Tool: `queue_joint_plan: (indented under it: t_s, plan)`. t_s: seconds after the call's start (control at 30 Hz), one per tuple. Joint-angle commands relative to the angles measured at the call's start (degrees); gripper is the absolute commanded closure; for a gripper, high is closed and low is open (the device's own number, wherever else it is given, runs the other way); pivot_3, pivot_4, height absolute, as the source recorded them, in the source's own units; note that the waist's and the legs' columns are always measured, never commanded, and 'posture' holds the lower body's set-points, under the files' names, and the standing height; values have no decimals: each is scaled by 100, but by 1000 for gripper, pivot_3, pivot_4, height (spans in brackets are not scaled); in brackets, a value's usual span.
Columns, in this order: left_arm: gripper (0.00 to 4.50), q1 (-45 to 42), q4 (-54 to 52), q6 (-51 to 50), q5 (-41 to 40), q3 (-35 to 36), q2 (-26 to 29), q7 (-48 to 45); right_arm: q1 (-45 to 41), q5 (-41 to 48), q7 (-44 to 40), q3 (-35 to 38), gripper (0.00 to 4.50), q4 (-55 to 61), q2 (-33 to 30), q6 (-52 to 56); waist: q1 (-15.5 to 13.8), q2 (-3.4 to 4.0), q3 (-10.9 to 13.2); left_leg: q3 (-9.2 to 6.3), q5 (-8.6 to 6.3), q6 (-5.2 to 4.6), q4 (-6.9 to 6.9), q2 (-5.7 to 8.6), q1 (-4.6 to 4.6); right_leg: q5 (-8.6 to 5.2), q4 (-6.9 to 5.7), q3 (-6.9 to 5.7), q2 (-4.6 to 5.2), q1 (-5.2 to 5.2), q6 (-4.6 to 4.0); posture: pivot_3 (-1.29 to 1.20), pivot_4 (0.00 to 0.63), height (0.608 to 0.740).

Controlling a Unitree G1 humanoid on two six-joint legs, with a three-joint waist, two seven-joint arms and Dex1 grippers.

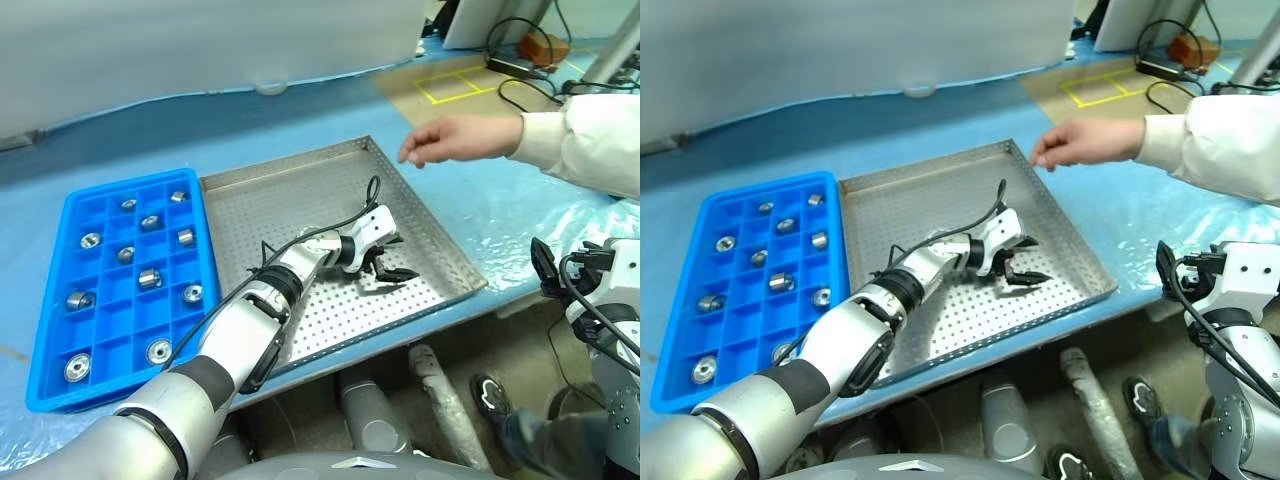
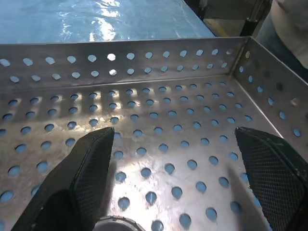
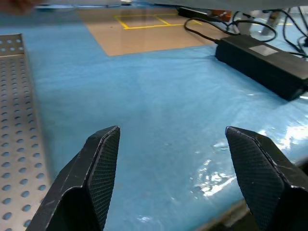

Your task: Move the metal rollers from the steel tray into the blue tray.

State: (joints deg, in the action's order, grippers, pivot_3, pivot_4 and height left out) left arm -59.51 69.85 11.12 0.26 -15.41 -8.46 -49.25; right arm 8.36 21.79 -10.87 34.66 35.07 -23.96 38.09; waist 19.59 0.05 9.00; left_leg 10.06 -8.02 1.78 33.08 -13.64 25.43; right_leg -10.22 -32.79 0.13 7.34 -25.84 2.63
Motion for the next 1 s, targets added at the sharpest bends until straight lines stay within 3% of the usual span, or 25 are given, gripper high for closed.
queue_joint_plan:
  t_s: [0.03,0.1,0.2,0.33,0.53,1.0]
  plan:
    - [446,-241,70,-151,80,87,-1004,527,-127,45,2,64,791,128,-132,-54,84,2,-1,-1,-1,0,4,0,-4,-1,1,0,0,4,2,-852,150,740]
    - [841,-210,66,-253,53,156,-961,642,-182,9,-35,-30,779,36,-172,-66,159,2,-1,-4,-2,0,12,1,-5,-4,1,-3,2,12,6,-828,150,740]
    - [1840,-115,60,-272,112,174,-892,793,-263,-23,-68,-161,779,-64,-209,-76,182,2,-1,-9,-2,-1,23,4,-11,-9,4,-7,7,27,15,-816,150,740]
    - [3116,19,-224,-250,-288,462,-877,299,-332,-101,-159,-328,779,-243,-319,-101,179,1,-1,-10,-5,-6,27,21,-15,-12,7,-10,25,37,20,-785,150,740]
    - [3116,46,-438,-269,-415,660,-677,494,-409,-135,-234,-431,779,-431,-412,-158,179,3,-2,-12,-32,-51,25,93,-8,-16,9,-16,100,50,44,-758,150,740]
    - [3116,-16,-691,-374,-552,984,-384,877,-676,-287,-477,-806,779,-861,-646,-250,120,4,-2,-10,-64,-80,22,101,-9,-26,10,-34,119,75,60,-678,150,740]
